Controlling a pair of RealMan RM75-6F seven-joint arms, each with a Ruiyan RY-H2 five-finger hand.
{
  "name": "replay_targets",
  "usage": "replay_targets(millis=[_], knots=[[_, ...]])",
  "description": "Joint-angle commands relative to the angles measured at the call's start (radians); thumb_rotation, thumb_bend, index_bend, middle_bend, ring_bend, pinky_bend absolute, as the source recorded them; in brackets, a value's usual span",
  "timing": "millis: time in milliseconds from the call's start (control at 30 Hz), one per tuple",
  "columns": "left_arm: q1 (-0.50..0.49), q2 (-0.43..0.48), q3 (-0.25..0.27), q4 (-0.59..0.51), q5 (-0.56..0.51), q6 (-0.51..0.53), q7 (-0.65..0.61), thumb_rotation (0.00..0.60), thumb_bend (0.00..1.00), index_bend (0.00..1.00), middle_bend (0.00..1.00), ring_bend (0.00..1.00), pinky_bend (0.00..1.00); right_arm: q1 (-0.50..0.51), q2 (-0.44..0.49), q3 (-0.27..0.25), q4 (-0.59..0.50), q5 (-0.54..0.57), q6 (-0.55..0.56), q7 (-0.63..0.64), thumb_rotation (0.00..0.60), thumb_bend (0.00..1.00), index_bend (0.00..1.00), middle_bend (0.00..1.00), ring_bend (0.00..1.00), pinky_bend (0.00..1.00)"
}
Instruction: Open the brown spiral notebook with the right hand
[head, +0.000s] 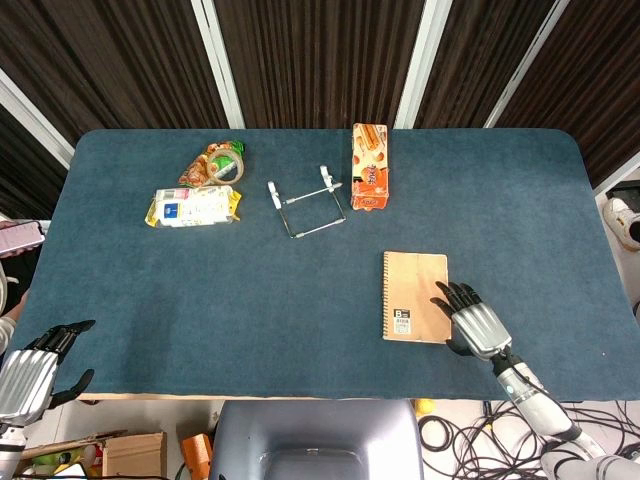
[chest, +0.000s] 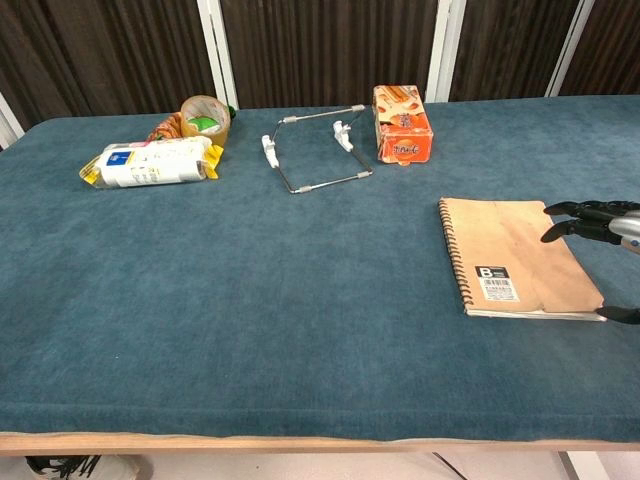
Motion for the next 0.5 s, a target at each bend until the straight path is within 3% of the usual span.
replay_targets(millis=[33, 500], knots=[[0.001, 0.0, -0.001, 0.0, -0.002, 0.002, 0.0, 0.6, 0.32, 0.23, 0.29, 0.25, 0.47, -0.001, 0.0, 0.0, 0.001, 0.0, 0.002, 0.001, 0.6, 0.19, 0.19, 0.0, 0.0, 0.11], [0.0, 0.001, -0.001, 0.0, -0.002, -0.001, -0.004, 0.6, 0.32, 0.23, 0.29, 0.25, 0.47, 0.002, -0.006, 0.007, 0.012, 0.011, 0.0, -0.001, 0.6, 0.19, 0.19, 0.0, 0.0, 0.11]])
